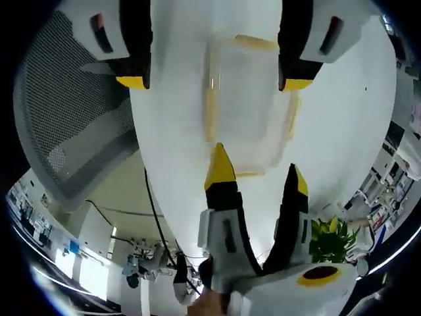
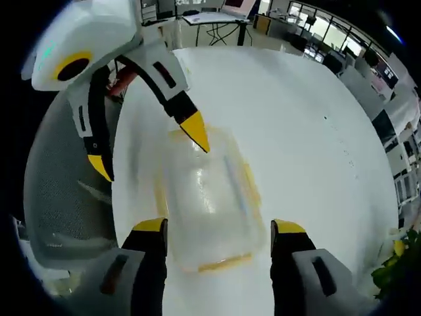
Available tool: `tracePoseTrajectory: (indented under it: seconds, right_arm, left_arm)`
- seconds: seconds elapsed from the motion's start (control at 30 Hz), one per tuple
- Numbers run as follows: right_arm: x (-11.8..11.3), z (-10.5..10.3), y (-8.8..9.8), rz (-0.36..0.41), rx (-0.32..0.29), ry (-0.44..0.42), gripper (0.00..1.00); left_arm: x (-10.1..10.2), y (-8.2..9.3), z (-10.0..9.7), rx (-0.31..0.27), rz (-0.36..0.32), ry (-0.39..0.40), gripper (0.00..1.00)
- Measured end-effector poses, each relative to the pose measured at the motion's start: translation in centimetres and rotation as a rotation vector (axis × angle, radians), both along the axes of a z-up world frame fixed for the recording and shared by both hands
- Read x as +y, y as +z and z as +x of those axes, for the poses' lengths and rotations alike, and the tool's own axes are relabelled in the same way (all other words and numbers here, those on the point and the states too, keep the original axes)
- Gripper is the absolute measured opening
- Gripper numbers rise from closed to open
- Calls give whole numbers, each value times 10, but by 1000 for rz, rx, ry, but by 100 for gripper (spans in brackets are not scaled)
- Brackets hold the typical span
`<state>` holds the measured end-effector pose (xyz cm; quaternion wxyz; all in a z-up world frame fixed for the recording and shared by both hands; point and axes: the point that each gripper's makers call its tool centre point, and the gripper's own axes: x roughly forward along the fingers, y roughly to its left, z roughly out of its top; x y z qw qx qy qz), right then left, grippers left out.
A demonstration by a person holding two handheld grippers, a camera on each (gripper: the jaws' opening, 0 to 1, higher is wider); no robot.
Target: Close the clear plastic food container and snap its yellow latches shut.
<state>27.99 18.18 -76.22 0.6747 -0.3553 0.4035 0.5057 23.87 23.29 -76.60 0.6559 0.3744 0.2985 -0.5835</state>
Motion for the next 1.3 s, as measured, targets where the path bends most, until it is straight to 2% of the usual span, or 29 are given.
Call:
tracePoseTrajectory:
  seconds: [0.07,0.13,0.17,0.23,0.3,0.4,0.47,0.57,0.7,0.83,0.93,1.13,1.3]
  right_arm:
    - [-3,2,-6,-37,-22,72,76]
    - [-2,2,-11,-40,-33,134,77]
    - [-3,1,-14,-33,-20,124,77]
    - [-6,-4,-21,-37,1,168,77]
    - [-14,0,-26,-80,-44,225,77]
    - [-14,-1,-28,-60,-48,237,78]
    - [-16,-4,-28,-53,-26,243,75]
    - [-13,-5,-30,-44,-24,265,75]
    - [-13,-5,-34,-54,-22,275,75]
    - [-16,-3,-37,-67,-32,279,74]
    - [-16,-3,-38,-72,-37,277,74]
    - [-16,-1,-41,-125,-46,272,73]
    - [-10,-5,-41,-132,-45,269,73]
  left_arm:
    - [0,2,14,-59,-1,33,77]
    - [1,-5,15,-19,20,72,81]
    - [0,-6,16,-9,23,82,83]
    - [0,-8,19,-13,54,110,85]
    - [-3,-10,23,-31,75,113,85]
    - [-9,-14,25,-30,96,118,88]
    - [-7,-19,29,-30,134,125,88]
    - [0,-33,35,-29,218,108,88]
    - [-2,-37,43,-32,239,101,88]
    - [-4,-45,44,-35,277,57,86]
    - [1,-52,51,-80,325,10,85]
    - [-2,-54,52,-77,318,32,86]
    - [5,-54,48,-75,304,33,86]
